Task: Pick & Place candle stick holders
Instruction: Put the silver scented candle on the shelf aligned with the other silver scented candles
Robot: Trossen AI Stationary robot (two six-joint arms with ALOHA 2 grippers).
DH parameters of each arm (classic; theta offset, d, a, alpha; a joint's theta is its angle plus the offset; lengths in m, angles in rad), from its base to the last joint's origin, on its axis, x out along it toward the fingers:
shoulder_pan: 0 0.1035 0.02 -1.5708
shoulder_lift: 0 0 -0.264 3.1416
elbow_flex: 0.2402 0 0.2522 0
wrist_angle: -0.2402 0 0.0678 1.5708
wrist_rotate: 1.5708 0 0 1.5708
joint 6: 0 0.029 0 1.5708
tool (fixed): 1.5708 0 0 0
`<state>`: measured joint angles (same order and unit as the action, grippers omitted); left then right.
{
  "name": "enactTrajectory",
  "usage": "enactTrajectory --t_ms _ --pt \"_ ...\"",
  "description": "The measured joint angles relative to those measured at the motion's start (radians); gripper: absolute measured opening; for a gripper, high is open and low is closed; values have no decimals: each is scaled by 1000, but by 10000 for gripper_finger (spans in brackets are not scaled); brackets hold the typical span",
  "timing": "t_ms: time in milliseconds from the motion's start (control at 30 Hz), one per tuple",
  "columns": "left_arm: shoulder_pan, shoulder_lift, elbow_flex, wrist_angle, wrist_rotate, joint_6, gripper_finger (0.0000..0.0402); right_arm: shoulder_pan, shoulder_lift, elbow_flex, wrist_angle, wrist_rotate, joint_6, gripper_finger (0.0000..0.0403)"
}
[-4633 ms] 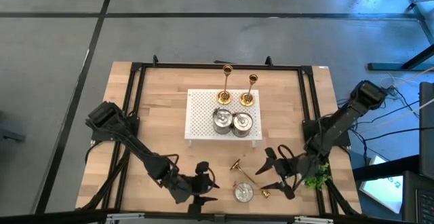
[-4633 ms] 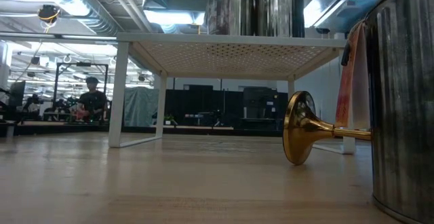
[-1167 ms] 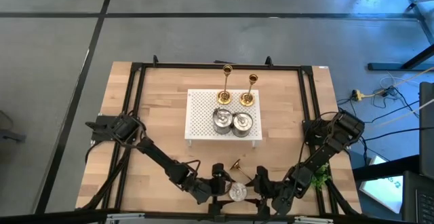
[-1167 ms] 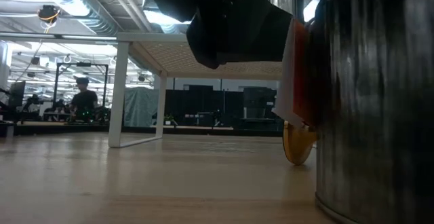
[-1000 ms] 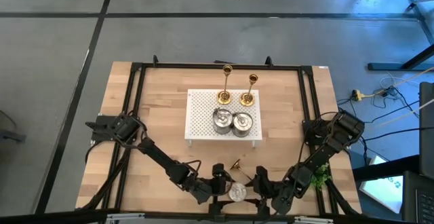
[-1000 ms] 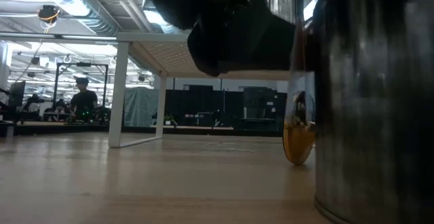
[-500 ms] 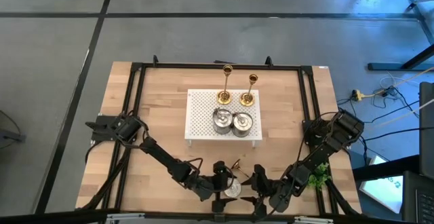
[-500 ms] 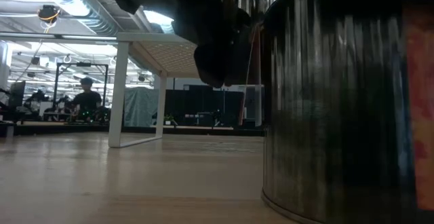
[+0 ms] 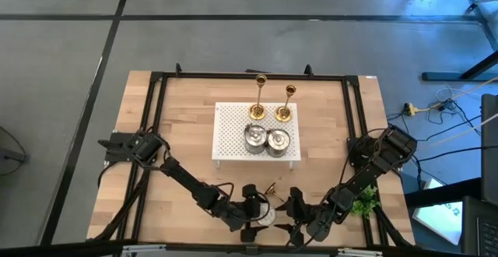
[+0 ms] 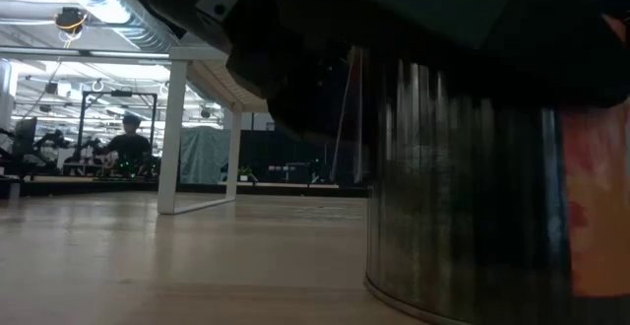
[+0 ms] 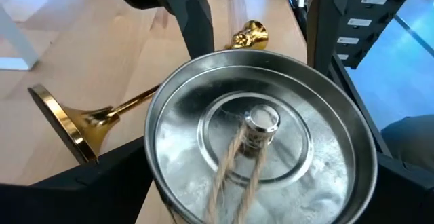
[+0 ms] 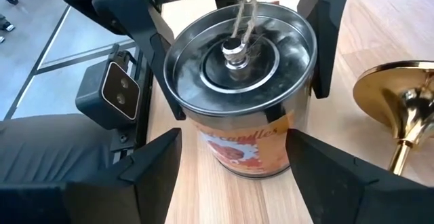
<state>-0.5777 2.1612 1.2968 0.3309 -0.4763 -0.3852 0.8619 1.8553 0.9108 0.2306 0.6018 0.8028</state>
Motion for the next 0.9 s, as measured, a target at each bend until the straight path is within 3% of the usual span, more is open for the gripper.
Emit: enactTrajectory --t_ms 433,667,900 --pt "6 0 0 -2 6 -41 398 -6 31 0 54 -12 -26 265" --pt "6 -5 2 -48 5 -74 356 -6 38 0 70 -40 -26 265" --pt "-19 -6 2 -56 -47 -89 355 -3 39 -1 86 -109 -26 265"
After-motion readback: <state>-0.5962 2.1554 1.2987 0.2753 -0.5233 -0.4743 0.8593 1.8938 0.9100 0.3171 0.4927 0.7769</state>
